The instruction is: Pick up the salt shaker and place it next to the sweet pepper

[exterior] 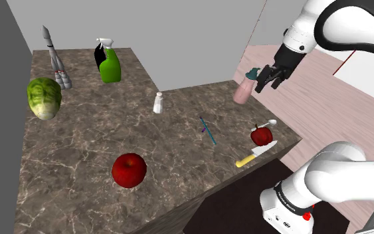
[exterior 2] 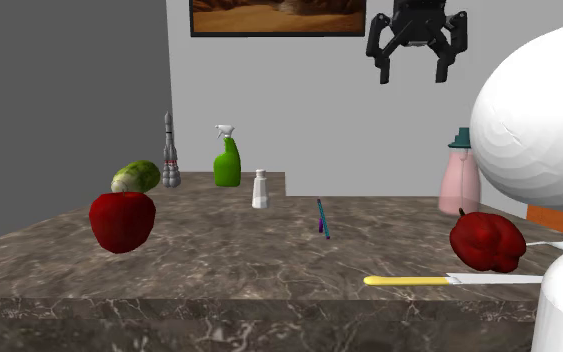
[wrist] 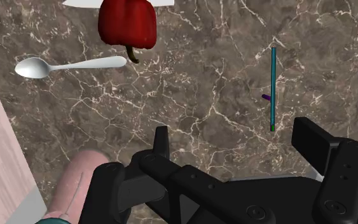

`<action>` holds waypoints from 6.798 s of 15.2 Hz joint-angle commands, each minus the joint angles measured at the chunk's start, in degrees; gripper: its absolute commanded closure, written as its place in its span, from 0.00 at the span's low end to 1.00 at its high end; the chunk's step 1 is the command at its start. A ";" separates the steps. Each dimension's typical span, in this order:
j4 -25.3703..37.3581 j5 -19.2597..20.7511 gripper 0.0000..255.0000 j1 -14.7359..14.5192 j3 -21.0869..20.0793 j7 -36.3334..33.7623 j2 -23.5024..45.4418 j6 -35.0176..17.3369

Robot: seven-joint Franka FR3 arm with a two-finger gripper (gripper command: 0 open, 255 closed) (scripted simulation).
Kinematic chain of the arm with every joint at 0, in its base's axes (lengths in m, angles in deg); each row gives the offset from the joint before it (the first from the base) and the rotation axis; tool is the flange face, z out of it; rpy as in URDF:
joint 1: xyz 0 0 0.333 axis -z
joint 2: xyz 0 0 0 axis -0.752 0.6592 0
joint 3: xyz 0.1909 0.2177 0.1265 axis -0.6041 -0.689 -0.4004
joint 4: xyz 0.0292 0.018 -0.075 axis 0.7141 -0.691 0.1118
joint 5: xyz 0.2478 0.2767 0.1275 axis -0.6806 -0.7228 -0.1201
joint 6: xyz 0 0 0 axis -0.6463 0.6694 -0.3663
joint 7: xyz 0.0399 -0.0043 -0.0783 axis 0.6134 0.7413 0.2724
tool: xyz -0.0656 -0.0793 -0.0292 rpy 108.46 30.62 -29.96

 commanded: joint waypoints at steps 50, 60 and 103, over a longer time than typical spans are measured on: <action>53.52 5.66 0.00 -9.48 -12.99 -24.25 76.44 -19.85; 53.53 5.66 1.00 -9.48 -12.99 -24.25 76.44 -19.84; 49.96 0.52 1.00 -5.32 -13.36 -19.19 55.41 -2.94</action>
